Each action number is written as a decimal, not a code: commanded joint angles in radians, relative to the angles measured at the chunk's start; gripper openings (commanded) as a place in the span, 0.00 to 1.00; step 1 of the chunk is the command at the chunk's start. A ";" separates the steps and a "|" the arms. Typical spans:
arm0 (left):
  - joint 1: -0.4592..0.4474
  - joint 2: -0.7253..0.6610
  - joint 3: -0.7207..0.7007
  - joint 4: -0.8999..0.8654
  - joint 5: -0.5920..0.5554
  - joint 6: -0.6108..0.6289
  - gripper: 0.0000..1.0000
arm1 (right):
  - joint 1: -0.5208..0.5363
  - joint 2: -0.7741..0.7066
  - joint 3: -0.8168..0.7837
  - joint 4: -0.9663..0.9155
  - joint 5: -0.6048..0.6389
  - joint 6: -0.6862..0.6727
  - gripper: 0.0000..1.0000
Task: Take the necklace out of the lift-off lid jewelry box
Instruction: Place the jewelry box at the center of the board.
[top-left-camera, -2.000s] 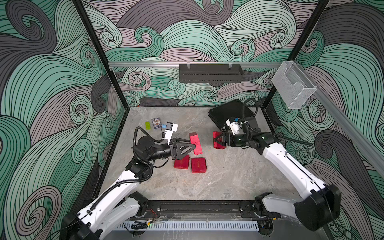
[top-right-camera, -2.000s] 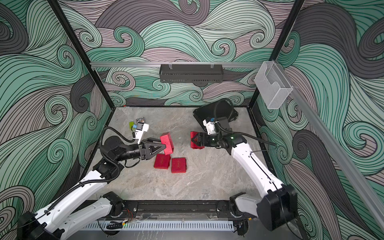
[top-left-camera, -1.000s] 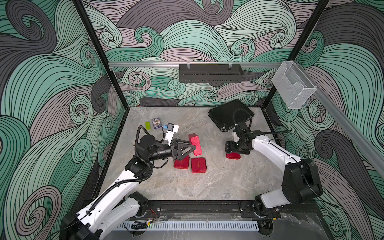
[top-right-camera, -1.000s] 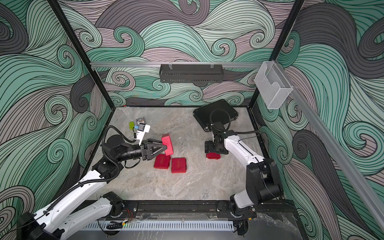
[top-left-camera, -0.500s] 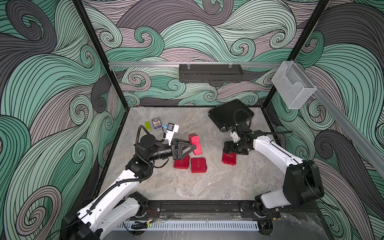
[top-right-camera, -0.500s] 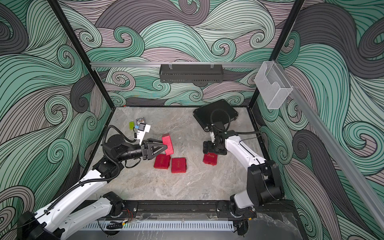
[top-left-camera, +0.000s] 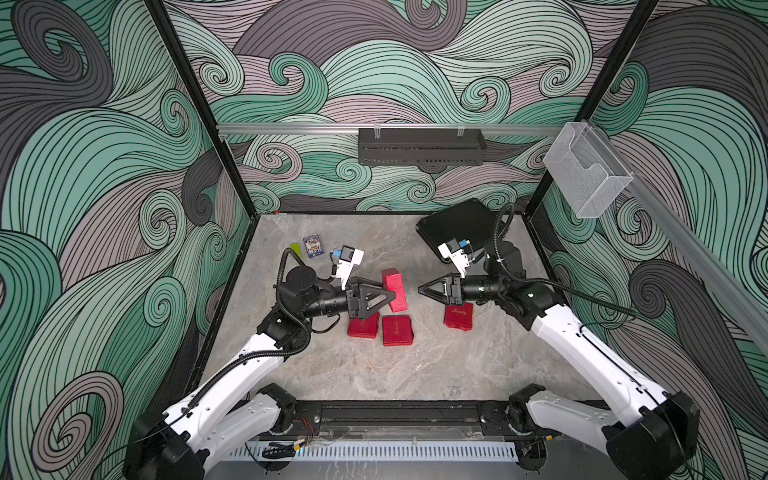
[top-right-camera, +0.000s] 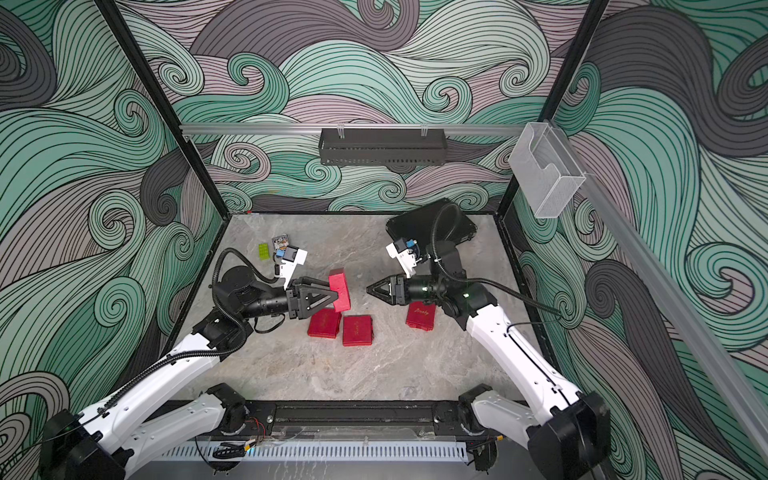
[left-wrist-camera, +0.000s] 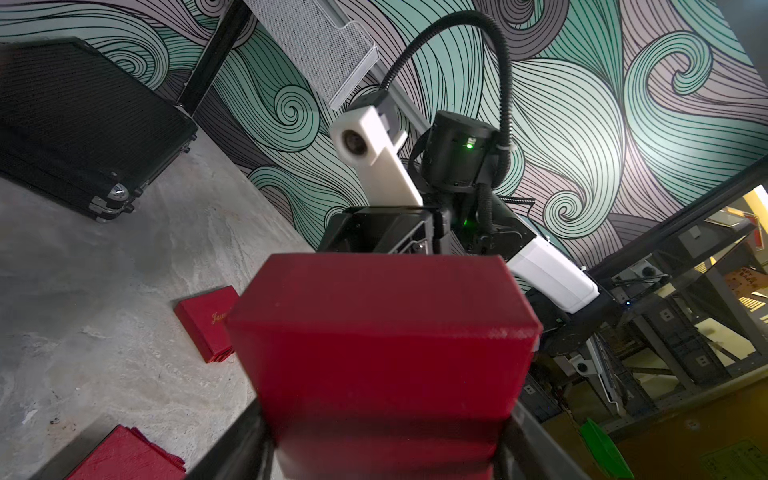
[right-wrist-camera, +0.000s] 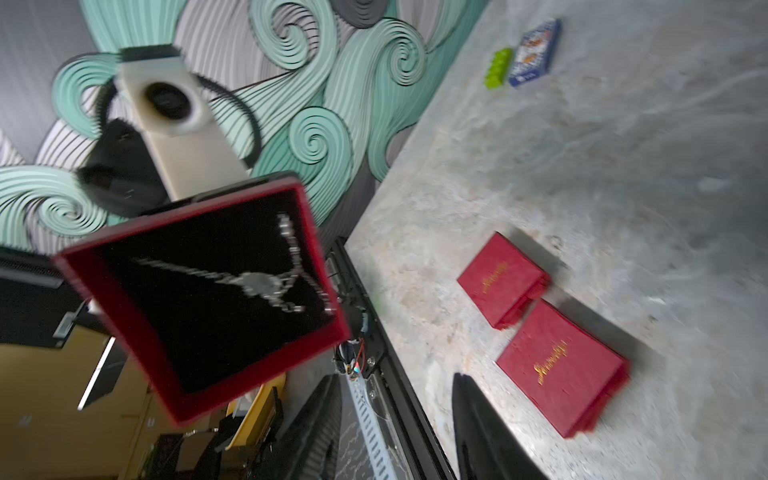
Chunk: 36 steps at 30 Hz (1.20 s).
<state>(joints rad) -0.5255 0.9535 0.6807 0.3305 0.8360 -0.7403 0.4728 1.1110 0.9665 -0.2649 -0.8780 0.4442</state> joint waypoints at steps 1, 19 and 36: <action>0.003 0.008 0.046 0.120 0.061 -0.032 0.67 | 0.032 -0.001 0.020 0.106 -0.047 0.046 0.42; -0.003 -0.044 0.049 0.244 0.183 -0.076 0.67 | 0.113 0.021 0.016 0.235 -0.024 0.066 0.41; -0.014 -0.080 0.069 0.105 0.167 0.025 0.67 | 0.168 -0.051 0.044 0.081 0.214 -0.023 0.44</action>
<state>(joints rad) -0.5354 0.9077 0.6922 0.4812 1.0073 -0.7727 0.6357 1.1084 0.9691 -0.1066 -0.7658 0.4767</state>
